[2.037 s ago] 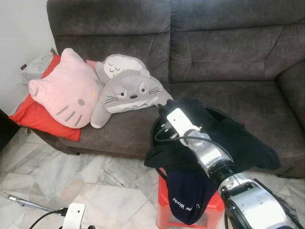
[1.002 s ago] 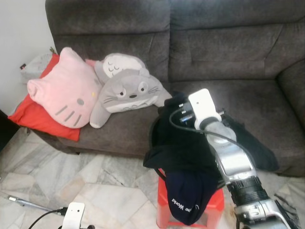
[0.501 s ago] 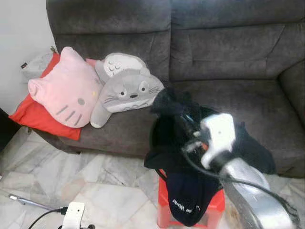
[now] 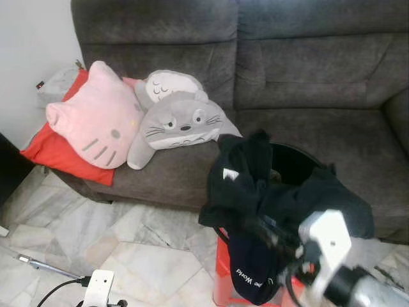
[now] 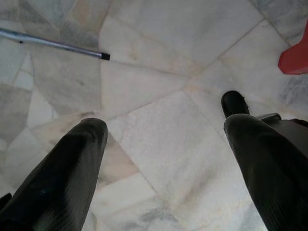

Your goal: Hang hanger

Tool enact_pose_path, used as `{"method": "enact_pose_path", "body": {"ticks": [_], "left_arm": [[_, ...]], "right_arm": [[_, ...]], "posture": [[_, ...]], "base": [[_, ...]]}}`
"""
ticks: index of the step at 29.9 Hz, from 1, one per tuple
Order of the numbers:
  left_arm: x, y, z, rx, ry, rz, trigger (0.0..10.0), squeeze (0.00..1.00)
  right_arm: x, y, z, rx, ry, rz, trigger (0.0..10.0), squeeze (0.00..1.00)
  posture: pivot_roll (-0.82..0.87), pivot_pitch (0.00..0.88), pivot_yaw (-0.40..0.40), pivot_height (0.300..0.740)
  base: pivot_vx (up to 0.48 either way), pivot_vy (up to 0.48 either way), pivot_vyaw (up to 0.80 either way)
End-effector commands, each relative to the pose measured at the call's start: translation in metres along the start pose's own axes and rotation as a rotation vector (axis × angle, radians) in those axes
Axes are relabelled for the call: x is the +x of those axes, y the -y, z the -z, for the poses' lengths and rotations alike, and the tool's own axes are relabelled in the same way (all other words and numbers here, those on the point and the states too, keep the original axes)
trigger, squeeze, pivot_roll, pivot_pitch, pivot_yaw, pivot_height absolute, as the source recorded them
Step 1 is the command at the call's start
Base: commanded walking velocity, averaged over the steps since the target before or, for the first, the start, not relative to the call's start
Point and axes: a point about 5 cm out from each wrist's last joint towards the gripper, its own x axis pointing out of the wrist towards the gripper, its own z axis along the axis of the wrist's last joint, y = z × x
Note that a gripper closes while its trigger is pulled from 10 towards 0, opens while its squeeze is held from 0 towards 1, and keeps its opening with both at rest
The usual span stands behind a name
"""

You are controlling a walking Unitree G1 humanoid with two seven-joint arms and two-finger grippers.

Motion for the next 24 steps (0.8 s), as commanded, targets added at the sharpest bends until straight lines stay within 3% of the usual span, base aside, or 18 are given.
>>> {"method": "enact_pose_path", "body": {"ticks": [1, 12, 19, 20, 21, 23, 24], "left_arm": [[-0.002, -0.006, 0.005, 0.02, -0.018, -0.009, 10.0, 0.0], [-0.001, -0.006, 0.005, 0.019, -0.018, -0.01, 10.0, 0.0], [-0.001, -0.006, 0.005, 0.022, -0.018, -0.009, 10.0, 0.0], [-0.001, -0.006, 0.005, 0.022, -0.018, -0.01, 10.0, 0.0], [-0.001, -0.006, 0.005, 0.022, -0.018, -0.01, 10.0, 0.0], [-0.001, -0.006, 0.005, 0.022, -0.018, -0.01, 10.0, 0.0], [-0.001, -0.006, 0.005, 0.022, -0.018, -0.01, 10.0, 0.0]], "right_arm": [[-0.002, -0.014, -0.007, 0.0, 0.027, -0.092, 0.0, 0.0], [-0.019, -0.035, 0.0, -0.017, -0.079, -0.237, 0.0, 0.0], [-0.013, 0.006, 0.015, -0.076, -0.169, 0.088, 0.0, 0.0], [-0.012, -0.001, 0.012, -0.026, -0.146, 0.037, 0.0, 0.0], [-0.012, -0.001, 0.012, -0.026, -0.146, 0.037, 0.0, 0.0], [-0.015, -0.028, 0.005, -0.052, -0.117, -0.155, 0.0, 0.0], [-0.015, -0.028, 0.005, -0.052, -0.117, -0.155, 0.0, 0.0]], "posture": [[-0.33, 0.07, 0.158, 0.74], [-0.33, 0.072, 0.158, 0.74], [-0.33, 0.071, 0.159, 0.74], [-0.33, 0.07, 0.158, 0.74], [-0.33, 0.07, 0.158, 0.74], [-0.33, 0.073, 0.159, 0.74], [-0.33, 0.073, 0.159, 0.74]], "base": [[0.0, 0.0, 0.0], [0.0, 0.0, 0.0], [0.0, 0.0, 0.0], [0.0, 0.0, 0.0], [0.0, 0.0, 0.0], [0.0, 0.0, 0.0], [0.0, 0.0, 0.0]]}}
